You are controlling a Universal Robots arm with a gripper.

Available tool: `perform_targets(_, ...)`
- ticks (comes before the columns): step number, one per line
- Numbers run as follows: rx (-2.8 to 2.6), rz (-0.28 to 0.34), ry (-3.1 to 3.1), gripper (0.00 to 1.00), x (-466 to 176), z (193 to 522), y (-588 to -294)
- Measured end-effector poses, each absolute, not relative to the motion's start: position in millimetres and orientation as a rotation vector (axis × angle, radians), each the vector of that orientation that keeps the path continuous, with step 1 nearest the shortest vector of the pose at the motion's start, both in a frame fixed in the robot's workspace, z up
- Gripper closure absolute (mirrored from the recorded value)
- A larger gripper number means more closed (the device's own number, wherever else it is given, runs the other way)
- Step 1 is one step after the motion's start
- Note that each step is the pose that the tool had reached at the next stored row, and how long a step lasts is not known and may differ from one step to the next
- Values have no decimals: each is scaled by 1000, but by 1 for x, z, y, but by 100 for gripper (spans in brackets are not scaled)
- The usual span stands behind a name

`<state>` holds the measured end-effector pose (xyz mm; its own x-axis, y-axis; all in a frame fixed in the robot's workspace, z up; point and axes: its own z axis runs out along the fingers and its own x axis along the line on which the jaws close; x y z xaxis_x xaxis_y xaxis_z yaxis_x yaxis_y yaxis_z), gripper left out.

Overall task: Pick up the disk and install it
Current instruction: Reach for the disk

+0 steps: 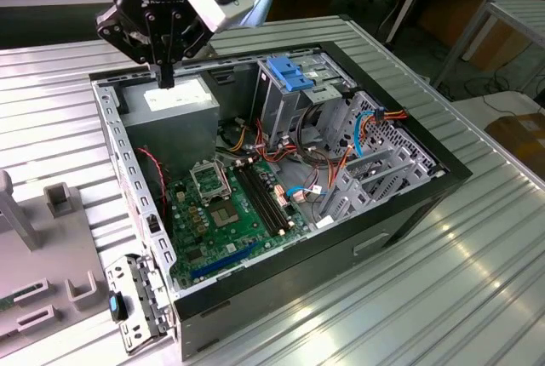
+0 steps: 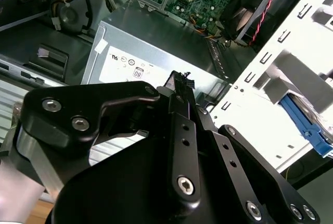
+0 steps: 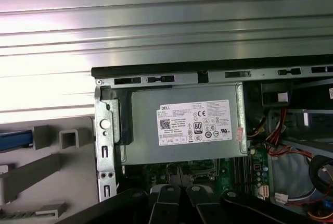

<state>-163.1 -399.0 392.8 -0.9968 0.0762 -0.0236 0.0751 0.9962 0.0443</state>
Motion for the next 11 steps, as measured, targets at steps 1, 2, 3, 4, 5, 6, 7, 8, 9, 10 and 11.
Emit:
perform_targets(1,118,68,3113,89,-165,393,-399)
perform_targets(2,118,68,3113,89,-166,393,-399)
perform_targets(3,118,68,3113,89,-167,393,-399)
perform_targets(4,118,68,3113,89,-168,393,-399)
perform_targets(5,118,68,3113,89,-169,393,-399)
perform_targets(6,118,68,3113,89,-170,393,-399)
perform_targets(7,118,68,3113,89,-170,393,-399)
perform_targets(8,118,68,3113,89,-171,393,-399)
perform_targets(9,118,68,3113,89,-172,393,-399)
perform_targets(10,118,68,3113,89,-173,393,-399)
perform_targets(11,118,68,3113,89,-174,393,-399)
